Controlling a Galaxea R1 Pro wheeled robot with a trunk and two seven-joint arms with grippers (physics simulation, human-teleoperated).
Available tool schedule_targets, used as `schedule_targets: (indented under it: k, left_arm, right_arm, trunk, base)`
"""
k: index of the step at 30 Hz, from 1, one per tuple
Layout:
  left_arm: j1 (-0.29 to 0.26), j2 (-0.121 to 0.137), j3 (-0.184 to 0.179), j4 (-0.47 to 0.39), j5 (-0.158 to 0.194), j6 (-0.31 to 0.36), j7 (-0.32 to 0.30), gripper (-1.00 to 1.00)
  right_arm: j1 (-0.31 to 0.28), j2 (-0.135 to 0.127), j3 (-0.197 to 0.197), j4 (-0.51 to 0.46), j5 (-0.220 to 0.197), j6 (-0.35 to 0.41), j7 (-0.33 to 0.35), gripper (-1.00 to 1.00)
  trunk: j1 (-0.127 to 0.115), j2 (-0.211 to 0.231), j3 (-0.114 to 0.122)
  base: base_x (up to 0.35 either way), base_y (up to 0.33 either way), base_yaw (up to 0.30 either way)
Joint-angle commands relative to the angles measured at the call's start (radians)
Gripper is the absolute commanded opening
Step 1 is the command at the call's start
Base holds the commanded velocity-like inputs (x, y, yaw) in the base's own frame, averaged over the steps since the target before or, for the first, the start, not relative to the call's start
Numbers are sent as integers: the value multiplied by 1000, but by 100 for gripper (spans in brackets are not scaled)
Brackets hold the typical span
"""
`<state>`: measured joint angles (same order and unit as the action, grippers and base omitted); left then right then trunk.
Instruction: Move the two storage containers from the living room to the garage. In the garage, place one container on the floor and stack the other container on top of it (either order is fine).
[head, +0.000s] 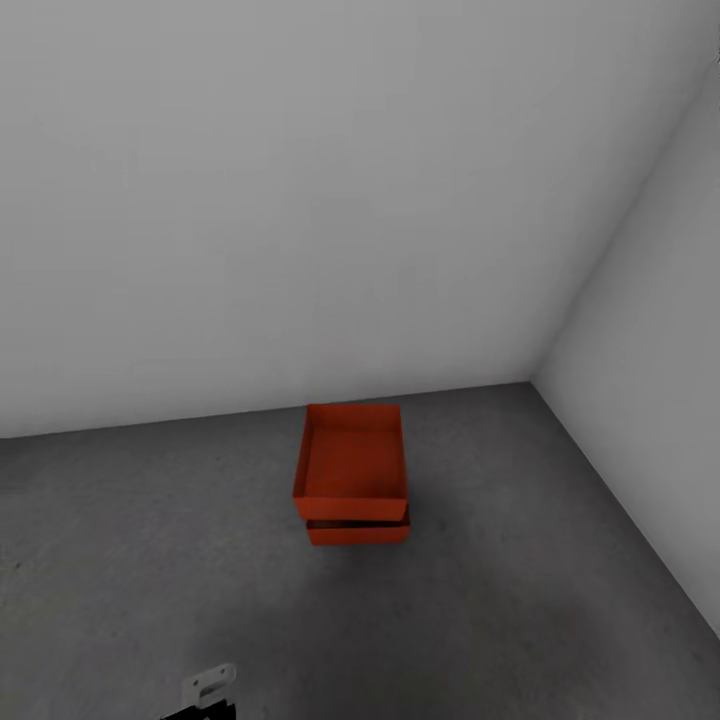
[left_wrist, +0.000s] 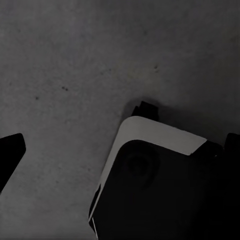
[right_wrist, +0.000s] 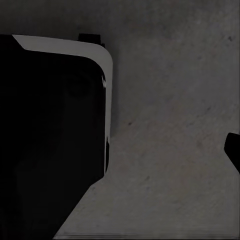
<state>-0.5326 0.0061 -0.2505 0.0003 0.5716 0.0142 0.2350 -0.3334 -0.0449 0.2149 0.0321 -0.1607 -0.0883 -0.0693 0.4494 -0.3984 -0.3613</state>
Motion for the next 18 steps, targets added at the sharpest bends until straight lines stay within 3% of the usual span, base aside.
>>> schedule_targets:
  k: [1,7,10,12,18]
  left_arm:
    - [3,0,-9,0,7,1,3,100]
    - [53,1,-8,0,4,-4,3,100]
    - [103,0,-9,0,4,-5,3,100]
    - [140,1,-9,0,4,-11,3,100]
    - [167,10,-8,0,6,-17,4,100]
  right_arm:
    - [3,1,9,3,-10,-6,0,100]
    - [17,2,9,3,-10,-7,3,100]
    - [25,4,9,3,-10,-8,9,100]
    - [52,17,9,3,-9,-12,12,100]
    - [93,43,9,3,-9,-19,13,100]
  trunk:
    - [1,-2,0]
    - [1,-2,9]
    - [1,-2,13]
    - [1,-2,16]
    - [1,-2,26]
  base:
    - [-3,0,0]
    - [-1,0,0]
    - [0,0,26]
    - [0,0,64]
    - [0,0,60]
